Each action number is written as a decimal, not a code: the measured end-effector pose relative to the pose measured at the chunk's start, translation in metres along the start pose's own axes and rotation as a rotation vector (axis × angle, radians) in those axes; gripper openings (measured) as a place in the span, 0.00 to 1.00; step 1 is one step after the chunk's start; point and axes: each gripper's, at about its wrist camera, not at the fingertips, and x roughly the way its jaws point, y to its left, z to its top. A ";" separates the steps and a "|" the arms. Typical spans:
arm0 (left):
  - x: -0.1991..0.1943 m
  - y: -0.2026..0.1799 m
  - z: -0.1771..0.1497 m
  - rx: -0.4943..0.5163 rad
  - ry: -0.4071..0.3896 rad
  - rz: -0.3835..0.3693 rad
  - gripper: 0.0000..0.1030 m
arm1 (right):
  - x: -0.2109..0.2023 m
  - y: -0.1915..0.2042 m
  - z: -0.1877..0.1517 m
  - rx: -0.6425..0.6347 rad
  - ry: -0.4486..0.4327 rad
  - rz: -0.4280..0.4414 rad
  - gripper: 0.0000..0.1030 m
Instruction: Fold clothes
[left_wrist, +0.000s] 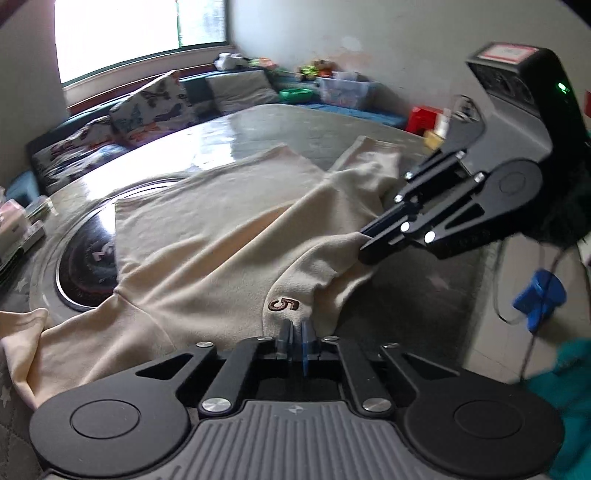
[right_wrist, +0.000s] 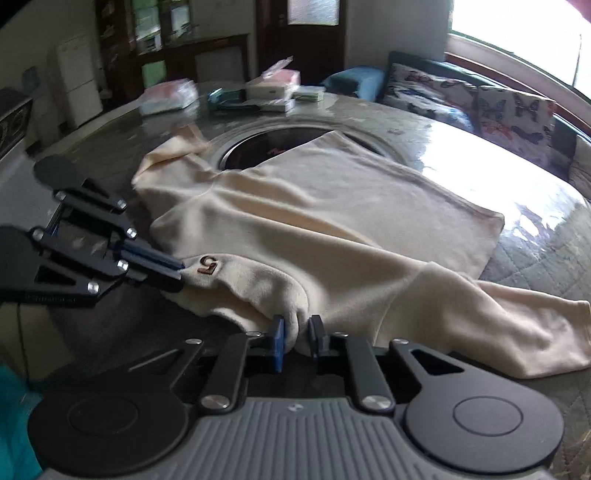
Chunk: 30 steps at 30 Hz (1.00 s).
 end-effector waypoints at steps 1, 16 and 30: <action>-0.002 -0.002 -0.002 0.018 0.008 -0.009 0.04 | -0.003 0.003 -0.003 -0.017 0.016 0.015 0.12; -0.017 0.023 0.014 0.005 0.001 -0.026 0.20 | -0.035 -0.014 0.015 -0.014 0.012 0.073 0.22; 0.049 0.137 0.070 -0.325 -0.004 0.368 0.42 | 0.025 -0.147 0.060 0.308 -0.080 -0.236 0.29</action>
